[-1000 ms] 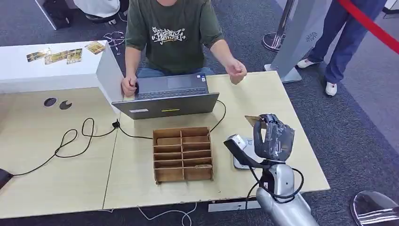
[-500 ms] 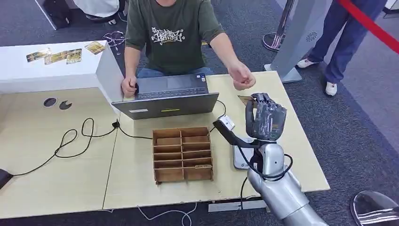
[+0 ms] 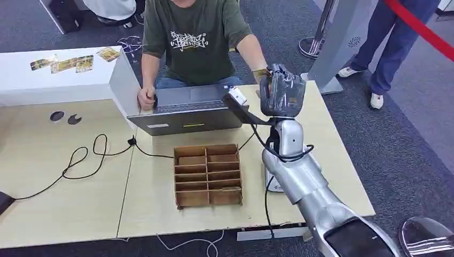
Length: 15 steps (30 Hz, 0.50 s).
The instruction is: Pass the card to the sensor for recognition and then transmit it.
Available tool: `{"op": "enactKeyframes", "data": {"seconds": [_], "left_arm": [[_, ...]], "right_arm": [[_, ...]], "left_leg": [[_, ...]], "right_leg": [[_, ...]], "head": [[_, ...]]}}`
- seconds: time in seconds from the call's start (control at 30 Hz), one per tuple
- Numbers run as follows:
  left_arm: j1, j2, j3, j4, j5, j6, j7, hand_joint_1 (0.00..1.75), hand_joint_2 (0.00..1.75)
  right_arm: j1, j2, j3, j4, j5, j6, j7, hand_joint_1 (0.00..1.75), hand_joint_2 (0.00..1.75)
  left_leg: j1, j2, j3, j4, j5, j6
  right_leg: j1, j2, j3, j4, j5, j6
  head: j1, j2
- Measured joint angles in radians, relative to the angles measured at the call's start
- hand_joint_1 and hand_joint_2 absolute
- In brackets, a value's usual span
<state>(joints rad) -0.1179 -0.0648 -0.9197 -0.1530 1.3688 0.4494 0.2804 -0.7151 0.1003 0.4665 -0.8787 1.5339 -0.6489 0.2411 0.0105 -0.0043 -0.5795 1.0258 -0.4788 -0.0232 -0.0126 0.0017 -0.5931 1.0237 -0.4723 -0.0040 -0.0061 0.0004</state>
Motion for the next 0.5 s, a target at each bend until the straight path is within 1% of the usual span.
{"op": "enactKeyframes", "data": {"seconds": [0.23,0.5], "left_arm": [[-0.015,-0.003,-0.022,0.000,-0.020,0.003,0.014,0.00,0.00],[-0.025,-0.006,-0.042,0.000,-0.030,0.008,0.023,0.00,0.00]], "right_arm": [[-0.172,0.051,0.000,0.196,0.031,0.001,0.042,1.75,1.75],[-0.288,0.071,0.027,0.349,0.037,0.011,0.097,1.75,1.75]], "left_leg": [[0.000,0.000,0.000,0.000,0.000,0.000],[0.000,-0.001,0.000,0.000,0.000,0.000]], "right_leg": [[0.000,0.000,0.000,0.000,0.000,0.000],[0.000,-0.001,0.000,0.000,0.000,0.000]], "head": [[0.000,0.000],[0.000,0.000]]}}
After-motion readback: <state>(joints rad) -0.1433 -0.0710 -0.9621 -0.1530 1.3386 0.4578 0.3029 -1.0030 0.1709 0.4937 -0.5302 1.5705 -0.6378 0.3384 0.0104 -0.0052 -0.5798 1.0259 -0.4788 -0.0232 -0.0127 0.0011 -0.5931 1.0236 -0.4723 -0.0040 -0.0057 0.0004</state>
